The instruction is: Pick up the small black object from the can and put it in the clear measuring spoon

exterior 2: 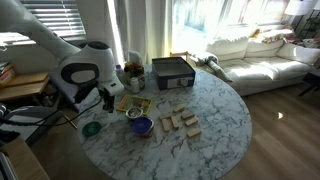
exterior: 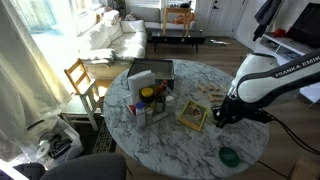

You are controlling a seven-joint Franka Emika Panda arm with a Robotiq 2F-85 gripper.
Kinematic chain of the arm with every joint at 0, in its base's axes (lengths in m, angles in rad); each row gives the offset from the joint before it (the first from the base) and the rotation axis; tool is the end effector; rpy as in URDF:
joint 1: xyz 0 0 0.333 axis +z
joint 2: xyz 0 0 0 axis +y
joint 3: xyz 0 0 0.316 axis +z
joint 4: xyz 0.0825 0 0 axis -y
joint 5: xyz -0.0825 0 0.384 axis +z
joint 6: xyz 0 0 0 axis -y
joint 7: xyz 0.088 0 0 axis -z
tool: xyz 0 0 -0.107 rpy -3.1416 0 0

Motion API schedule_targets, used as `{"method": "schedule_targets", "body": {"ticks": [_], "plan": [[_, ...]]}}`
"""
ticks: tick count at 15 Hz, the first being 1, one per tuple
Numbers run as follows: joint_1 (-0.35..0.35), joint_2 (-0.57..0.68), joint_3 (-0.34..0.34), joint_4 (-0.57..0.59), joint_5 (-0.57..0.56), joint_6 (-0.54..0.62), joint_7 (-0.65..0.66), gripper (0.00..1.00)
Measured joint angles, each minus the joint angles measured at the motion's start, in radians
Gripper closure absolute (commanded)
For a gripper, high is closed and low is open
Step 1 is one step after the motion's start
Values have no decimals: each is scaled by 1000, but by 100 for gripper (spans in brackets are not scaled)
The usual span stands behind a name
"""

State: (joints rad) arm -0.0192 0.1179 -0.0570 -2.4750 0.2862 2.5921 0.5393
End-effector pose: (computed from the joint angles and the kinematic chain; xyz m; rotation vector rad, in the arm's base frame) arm 0.4752 -0.0421 0.2452 -2.7295 1.2512 0.0489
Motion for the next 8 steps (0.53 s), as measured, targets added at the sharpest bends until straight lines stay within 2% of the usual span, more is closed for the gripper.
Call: {"method": "schedule_targets", "body": {"ticks": [5,7,8], "plan": [[2,19,0,0,-19,15,0,95],[4,24,0,0,-22,15,0,85],[5,26,0,0,-23,16,0,74]]}}
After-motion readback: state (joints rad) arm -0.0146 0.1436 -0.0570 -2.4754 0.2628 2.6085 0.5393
